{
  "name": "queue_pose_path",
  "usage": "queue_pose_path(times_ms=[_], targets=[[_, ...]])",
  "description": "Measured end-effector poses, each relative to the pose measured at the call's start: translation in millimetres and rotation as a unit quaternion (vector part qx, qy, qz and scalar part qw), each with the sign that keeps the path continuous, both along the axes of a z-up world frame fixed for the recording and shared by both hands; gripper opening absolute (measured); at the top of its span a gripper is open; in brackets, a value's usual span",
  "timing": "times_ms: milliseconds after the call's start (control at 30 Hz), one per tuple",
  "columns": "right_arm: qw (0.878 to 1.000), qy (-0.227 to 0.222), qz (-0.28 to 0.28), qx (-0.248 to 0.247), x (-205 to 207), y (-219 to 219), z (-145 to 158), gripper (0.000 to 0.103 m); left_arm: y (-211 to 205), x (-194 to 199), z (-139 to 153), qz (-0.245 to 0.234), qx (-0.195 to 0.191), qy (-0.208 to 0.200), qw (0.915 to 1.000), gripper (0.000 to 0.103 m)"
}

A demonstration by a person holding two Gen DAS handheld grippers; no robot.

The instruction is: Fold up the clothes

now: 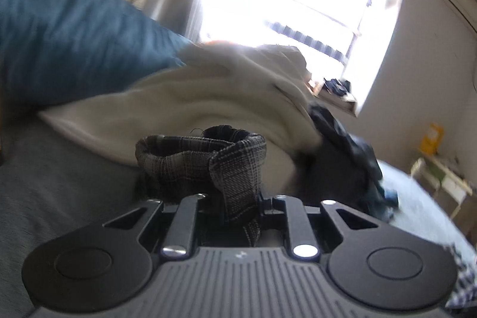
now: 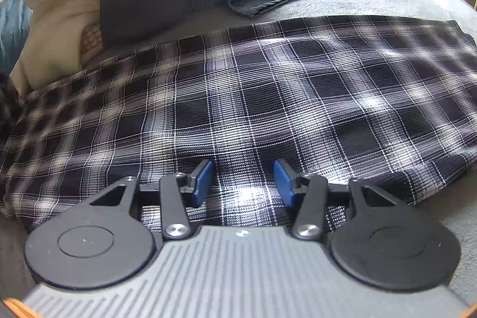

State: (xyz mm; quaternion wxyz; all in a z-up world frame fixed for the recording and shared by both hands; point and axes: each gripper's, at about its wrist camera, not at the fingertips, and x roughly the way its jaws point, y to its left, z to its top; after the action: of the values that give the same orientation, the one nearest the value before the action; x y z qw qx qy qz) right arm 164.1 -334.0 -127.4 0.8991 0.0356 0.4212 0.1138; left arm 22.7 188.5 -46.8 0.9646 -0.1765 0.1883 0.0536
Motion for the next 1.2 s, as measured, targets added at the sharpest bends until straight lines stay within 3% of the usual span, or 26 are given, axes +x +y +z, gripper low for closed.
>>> queue_pose_path(times_ms=[367,800,1200], targets=[[1.0,0.0,0.001,0.004,0.8,0.5,-0.8,0.048,-62.4,3.1,-41.6,-0.072,0.084,0.053,0.9924,0.019],[1.0,0.0,0.001,0.007,1.7,1.7,-1.0,0.051,-108.6,6.0,-42.2,-0.131,0.102,0.041,0.9853,0.019],[1.0,-0.002,0.003,0.005,3.1,5.4,-1.6,0.053,-136.2,8.3,-69.5,-0.179,0.153,0.067,0.9696,0.021]])
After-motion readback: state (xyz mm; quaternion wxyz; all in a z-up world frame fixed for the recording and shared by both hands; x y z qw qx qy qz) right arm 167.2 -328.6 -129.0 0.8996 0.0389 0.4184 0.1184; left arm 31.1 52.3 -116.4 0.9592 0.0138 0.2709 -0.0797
